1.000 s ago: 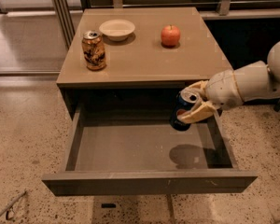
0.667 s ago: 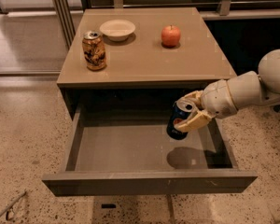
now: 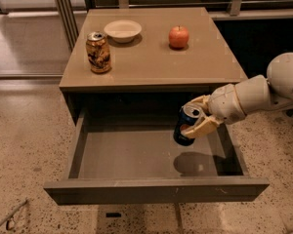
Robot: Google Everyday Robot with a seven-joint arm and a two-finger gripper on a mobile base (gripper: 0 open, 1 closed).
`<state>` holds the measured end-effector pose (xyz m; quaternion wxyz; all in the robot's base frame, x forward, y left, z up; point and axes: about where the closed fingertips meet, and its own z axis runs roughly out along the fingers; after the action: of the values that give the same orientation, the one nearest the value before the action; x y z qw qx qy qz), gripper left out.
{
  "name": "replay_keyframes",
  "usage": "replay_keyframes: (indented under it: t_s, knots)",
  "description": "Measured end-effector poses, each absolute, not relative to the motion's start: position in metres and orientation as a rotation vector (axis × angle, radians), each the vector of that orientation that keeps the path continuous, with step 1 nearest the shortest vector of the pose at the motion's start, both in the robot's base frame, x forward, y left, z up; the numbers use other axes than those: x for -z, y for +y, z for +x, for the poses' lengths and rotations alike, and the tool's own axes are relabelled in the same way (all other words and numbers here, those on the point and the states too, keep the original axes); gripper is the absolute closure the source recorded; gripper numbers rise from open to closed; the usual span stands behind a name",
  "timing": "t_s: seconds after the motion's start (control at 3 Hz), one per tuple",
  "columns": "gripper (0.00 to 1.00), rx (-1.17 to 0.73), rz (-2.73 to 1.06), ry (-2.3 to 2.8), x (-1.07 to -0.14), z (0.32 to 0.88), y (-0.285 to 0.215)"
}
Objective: Place pepsi can into top drawer
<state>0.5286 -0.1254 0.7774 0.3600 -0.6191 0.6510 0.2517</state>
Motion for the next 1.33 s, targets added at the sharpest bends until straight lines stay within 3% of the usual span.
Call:
replay_keyframes:
  t_s: [1.33]
  knots:
    - [1.00, -0.682, -1.746, 1.606, -0.690, 0.543, -0.087]
